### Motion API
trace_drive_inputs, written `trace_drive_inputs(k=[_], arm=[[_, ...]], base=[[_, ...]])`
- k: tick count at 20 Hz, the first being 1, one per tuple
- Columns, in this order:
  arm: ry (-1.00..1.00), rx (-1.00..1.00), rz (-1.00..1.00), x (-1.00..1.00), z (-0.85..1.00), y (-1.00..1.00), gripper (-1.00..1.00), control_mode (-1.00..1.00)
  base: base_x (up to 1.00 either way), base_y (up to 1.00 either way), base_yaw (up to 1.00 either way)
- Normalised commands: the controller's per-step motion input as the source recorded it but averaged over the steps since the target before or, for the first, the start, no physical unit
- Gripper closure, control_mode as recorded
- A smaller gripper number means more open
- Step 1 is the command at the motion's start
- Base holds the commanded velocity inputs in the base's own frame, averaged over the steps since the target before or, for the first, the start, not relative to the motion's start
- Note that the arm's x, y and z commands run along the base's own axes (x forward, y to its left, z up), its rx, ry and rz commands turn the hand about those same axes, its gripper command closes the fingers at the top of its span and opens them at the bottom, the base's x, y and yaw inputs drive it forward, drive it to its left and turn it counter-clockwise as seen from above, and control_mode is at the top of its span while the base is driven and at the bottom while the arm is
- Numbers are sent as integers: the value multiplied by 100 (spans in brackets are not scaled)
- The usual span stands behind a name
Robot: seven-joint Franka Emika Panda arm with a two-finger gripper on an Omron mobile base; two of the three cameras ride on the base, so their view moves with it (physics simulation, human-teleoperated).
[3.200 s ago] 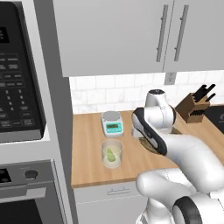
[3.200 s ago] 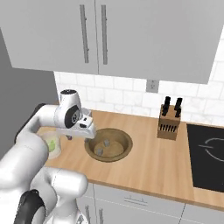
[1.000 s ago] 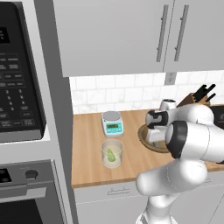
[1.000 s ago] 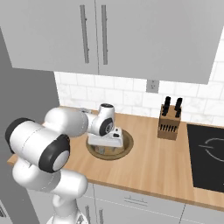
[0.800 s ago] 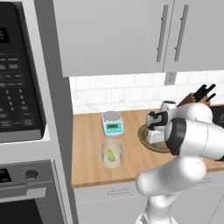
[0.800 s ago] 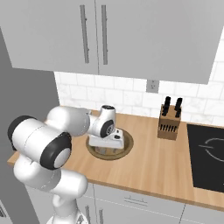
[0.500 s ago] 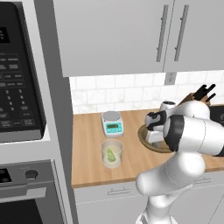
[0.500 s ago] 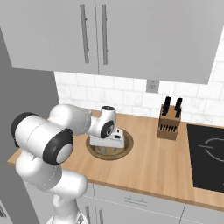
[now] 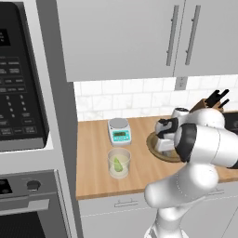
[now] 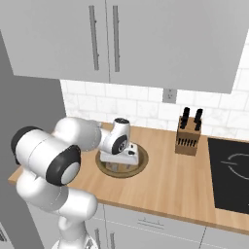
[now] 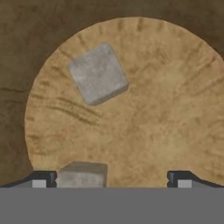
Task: Grab a lemon wedge from the fridge and one ice cube from the ice bowl, and put them in the glass of lemonade.
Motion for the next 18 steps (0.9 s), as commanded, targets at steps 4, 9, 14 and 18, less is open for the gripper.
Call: trace_drive_inputs(k=[4, 9, 14, 18], arm=[[-9, 3, 0, -27, 0, 0, -100, -100], [-4, 0, 0, -2, -1, 0, -100, -100], [0, 0, 0, 0, -6, 0, -100, -100], [0, 0, 0, 0, -2, 0, -100, -100]], base=[[0, 0, 0], [0, 0, 0], [0, 0, 0], [0, 0, 0]])
